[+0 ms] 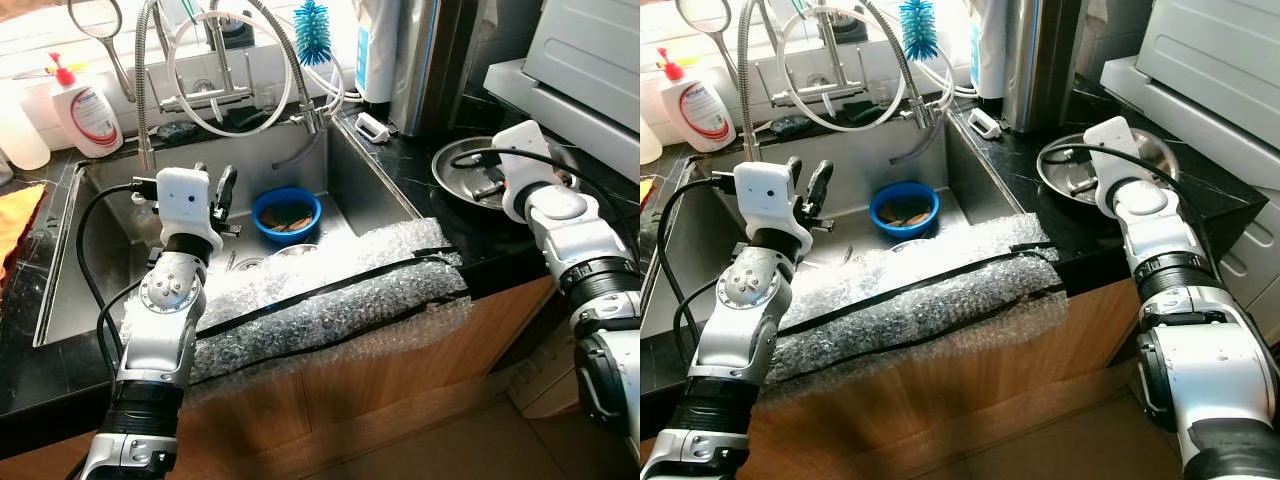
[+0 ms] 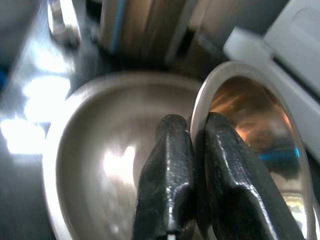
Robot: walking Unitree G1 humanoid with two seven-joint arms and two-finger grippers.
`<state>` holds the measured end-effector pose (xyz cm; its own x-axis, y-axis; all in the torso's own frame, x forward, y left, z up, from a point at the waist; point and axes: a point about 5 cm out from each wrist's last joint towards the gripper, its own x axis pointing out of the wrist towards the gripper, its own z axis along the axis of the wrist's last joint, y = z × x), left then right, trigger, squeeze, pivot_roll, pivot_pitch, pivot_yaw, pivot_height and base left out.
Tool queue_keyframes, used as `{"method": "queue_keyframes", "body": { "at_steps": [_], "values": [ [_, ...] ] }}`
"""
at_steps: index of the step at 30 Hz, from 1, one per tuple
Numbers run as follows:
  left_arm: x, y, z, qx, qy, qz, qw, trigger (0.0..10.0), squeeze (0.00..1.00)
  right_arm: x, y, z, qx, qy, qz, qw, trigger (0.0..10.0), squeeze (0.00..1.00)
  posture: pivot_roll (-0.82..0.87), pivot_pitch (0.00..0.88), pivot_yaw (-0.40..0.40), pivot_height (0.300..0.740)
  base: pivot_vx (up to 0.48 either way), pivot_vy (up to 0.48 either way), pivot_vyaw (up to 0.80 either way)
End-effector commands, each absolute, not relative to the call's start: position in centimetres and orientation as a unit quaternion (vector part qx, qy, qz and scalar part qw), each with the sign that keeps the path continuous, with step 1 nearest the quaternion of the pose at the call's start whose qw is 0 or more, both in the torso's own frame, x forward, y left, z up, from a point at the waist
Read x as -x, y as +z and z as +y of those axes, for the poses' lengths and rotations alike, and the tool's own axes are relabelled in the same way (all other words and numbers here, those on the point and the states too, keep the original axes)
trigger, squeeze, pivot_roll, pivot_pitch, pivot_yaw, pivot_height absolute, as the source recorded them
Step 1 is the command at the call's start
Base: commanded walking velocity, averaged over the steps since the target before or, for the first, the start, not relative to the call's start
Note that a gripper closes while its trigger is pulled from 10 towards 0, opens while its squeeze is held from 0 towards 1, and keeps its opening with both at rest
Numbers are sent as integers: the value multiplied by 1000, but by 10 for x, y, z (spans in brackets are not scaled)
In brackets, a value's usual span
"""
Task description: Kitchen organization
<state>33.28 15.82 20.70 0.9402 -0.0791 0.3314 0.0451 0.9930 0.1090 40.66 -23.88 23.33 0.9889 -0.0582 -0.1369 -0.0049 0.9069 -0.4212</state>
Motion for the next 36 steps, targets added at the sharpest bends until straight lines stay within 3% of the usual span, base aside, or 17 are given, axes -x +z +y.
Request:
{"method": "queue_keyframes", "body": {
  "at_steps": [1, 7, 8, 9, 10, 20, 23, 36],
  "values": [
    [-332, 209, 161, -41, -25, -170, 984, 10000, 0, -406, 245, -230, 191, -18, 31, 981, 0, 0, -95, 0, 69, 740, 0, 0, 0],
    [-332, 211, 161, -24, -19, -173, 985, 10000, 0, -401, 266, -224, 151, -40, -49, 987, 0, 0, -98, 0, 64, 740, 0, 0, 0],
    [-331, 211, 161, -22, -19, -174, 984, 10000, 0, -397, 273, -223, 142, -54, -81, 985, 471, 0, -98, 0, 64, 740, 0, 0, 0],
    [-331, 211, 161, -21, -18, -175, 984, 10000, 0, -396, 275, -223, 138, -59, -90, 985, 4196, 0, -95, 0, 60, 740, 0, 0, 0],
    [-331, 212, 161, -19, -17, -178, 984, 10000, 0, -393, 280, -218, 128, -51, -125, 983, 10000, 0, -95, 0, 60, 740, 0, 0, 0],
    [-312, 216, 163, -57, -25, -215, 975, 10000, 0, -375, 241, -127, -1, 183, -135, 974, 10000, 0, -56, 0, 36, 740, 0, 0, 0],
    [-309, 217, 167, -64, -18, -217, 974, 10000, 0, -379, 240, -116, -63, 228, -128, 963, 10000, 0, -47, 0, 28, 740, 0, 0, 0],
    [-307, 217, 160, -74, -26, -218, 973, 10000, 0, -400, 219, -97, -122, 279, -22, 952, 10000, 0, -21, 0, 10, 740, 0, 0, 0]
  ]
}}
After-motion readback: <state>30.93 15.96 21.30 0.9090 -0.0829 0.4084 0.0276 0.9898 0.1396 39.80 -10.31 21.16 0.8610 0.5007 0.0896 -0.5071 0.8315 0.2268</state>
